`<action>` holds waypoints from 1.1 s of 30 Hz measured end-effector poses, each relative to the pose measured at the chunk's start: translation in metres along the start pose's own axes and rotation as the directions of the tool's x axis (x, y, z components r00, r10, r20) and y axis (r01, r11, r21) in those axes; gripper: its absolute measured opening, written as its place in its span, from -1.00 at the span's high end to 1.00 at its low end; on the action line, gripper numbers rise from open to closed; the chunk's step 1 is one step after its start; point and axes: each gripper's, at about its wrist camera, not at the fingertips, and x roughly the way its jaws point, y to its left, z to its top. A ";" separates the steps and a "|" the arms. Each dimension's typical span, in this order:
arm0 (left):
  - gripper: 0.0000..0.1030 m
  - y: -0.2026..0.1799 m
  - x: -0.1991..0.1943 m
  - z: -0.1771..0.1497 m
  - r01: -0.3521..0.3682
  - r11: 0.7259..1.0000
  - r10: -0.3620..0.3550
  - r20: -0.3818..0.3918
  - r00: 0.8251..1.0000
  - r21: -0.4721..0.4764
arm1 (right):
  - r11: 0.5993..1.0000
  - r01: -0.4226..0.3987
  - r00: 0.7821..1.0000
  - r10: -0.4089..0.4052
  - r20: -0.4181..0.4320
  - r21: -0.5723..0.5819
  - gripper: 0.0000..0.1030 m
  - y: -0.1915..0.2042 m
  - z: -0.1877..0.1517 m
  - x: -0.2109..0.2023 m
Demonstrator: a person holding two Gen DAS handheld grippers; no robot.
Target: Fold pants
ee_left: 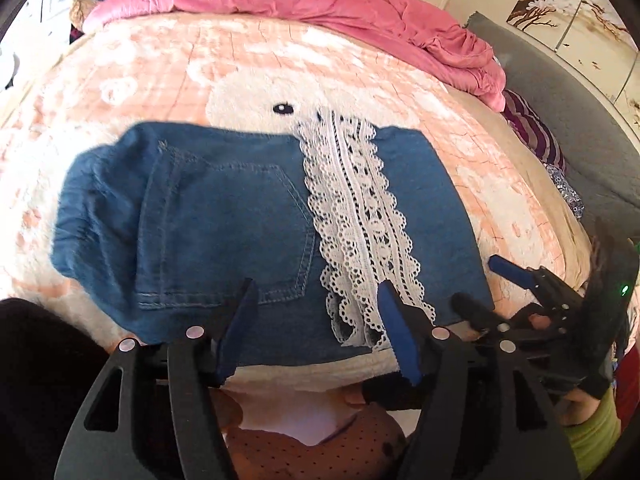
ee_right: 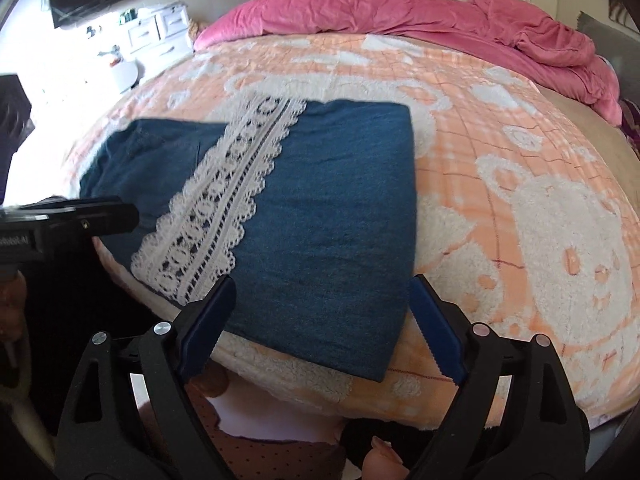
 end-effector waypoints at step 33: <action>-0.85 0.119 -0.051 -0.008 -0.092 0.975 0.116 0.107 0.988 -0.201 | 0.949 -0.210 0.977 0.209 -0.032 -0.235 -0.81 0.129 0.137 0.033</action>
